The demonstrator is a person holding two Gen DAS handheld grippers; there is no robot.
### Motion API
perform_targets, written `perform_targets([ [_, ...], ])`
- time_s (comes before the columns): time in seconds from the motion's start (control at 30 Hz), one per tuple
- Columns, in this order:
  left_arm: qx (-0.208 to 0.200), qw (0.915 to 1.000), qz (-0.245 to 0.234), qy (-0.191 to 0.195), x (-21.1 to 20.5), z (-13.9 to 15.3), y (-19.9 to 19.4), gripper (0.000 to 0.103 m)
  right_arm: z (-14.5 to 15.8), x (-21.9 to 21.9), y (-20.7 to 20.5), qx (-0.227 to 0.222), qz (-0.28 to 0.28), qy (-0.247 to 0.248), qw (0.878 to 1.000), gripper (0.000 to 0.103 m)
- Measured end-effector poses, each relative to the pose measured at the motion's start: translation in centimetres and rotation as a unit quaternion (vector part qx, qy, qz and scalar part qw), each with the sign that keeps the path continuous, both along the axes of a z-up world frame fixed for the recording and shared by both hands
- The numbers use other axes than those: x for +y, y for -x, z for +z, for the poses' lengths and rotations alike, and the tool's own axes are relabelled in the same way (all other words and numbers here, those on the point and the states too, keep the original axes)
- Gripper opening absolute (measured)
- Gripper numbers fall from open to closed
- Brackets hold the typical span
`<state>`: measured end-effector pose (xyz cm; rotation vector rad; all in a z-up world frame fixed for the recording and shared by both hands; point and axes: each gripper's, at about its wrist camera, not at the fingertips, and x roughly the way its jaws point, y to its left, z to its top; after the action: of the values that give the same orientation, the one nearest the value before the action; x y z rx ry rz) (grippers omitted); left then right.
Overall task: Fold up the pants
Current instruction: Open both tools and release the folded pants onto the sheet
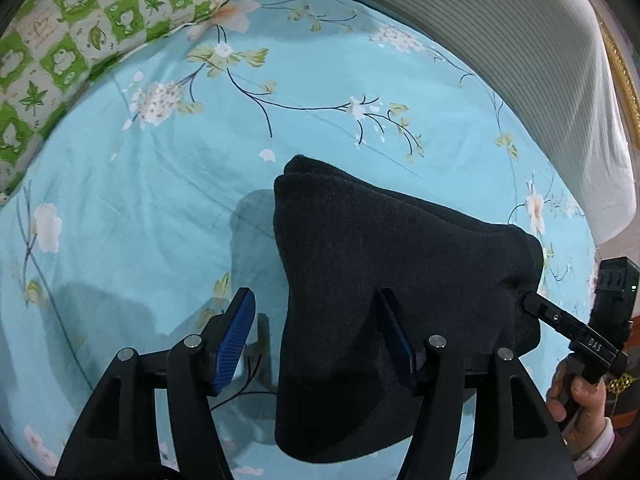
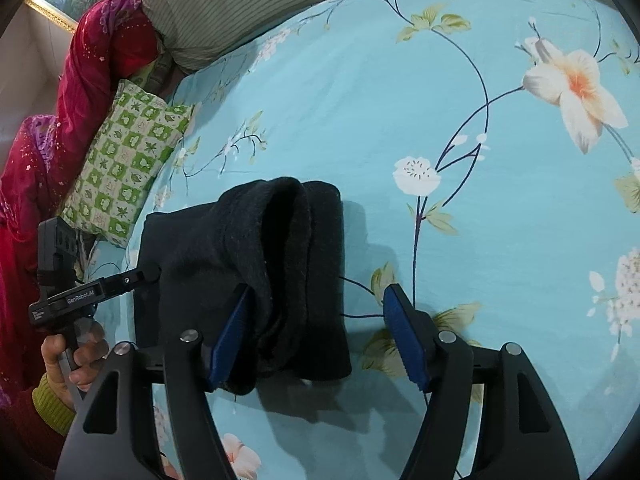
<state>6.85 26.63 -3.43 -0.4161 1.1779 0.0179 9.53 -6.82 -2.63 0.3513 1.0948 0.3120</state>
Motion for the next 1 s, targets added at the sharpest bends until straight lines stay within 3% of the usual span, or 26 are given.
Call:
perform_targets([
  [0.47,-0.018,0.9991,0.010,-0.036,-1.4,2.3,5.0,0.072,3.8,1.7,3.6,-0.049,0.019,0.030,0.998,0.071],
  [0.8,-0.021,0.9984,0.010,-0.052,-2.9,2.7,8.1,0.076,3.9,3.7,5.9,-0.058,0.045,0.050,0.996,0.076],
  [1.0,-0.026,0.9963,0.003,-0.082,-3.9,3.1,9.1,0.077,3.9,4.9,7.2,-0.070,0.066,0.072,0.993,0.079],
])
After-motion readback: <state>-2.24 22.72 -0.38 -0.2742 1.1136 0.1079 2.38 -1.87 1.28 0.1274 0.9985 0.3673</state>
